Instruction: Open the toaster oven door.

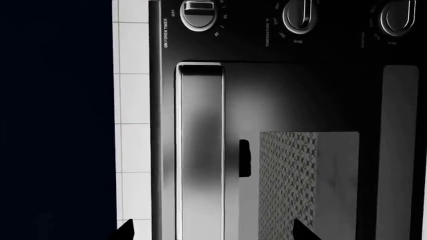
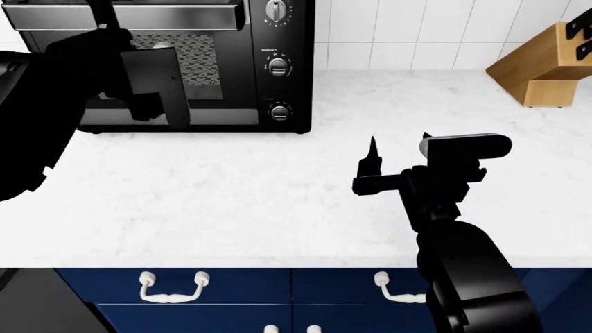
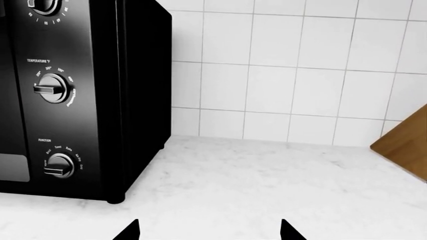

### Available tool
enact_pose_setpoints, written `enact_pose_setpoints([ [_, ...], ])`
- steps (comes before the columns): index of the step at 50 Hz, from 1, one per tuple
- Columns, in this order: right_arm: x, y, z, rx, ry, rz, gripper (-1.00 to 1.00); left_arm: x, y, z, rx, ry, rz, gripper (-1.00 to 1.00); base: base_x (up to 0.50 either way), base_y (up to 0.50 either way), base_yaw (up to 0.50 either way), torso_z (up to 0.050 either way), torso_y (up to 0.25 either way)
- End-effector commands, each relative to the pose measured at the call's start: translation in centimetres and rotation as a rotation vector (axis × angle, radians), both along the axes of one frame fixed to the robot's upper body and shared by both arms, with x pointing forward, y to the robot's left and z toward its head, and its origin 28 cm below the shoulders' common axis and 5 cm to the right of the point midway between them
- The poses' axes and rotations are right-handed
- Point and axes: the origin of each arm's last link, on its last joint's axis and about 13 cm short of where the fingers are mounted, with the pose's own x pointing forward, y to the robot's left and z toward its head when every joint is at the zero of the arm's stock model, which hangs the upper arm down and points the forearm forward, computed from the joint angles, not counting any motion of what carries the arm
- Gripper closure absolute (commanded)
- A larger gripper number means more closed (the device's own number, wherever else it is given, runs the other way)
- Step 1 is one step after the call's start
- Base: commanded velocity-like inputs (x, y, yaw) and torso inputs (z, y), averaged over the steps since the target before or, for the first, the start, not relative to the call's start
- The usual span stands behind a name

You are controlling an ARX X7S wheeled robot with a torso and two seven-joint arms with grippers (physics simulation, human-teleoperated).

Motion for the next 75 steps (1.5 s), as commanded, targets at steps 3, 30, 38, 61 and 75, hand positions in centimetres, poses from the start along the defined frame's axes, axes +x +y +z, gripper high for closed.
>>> enact_pose_setpoints([
  [3,0.3,-0.1,0.0,-0.009,0.003,-0.008,-1.0,2.0,0.1,-0.4,0.026,0.009,0.006,-1.0,0.0,0.0,0.0,0.0,0.0],
  [30,0.7,-0.6,0.5,-0.021,-0.001,-0.026,-1.0,5.2,1.4,-0.3,0.051,0.001,0.106,-1.0,0.0,0.0,0.0,0.0,0.0],
  [38,0.8,-0.6,0.4,-0.021,-0.001,-0.025,-1.0,5.5,1.7,-0.3,0.072,0.006,0.128,-1.0,0.0,0.0,0.0,0.0,0.0],
  [61,0.9,-0.8,0.2,-0.02,0.004,-0.029,-1.0,5.3,1.4,-0.2,0.109,-0.013,0.119,1.0,0.0,0.0,0.0,0.0,0.0],
  [75,0.9,-0.8,-0.1,-0.009,0.005,-0.028,-1.0,3.1,0.7,-1.1,0.18,0.008,0.056,1.0,0.0,0.0,0.0,0.0,0.0],
])
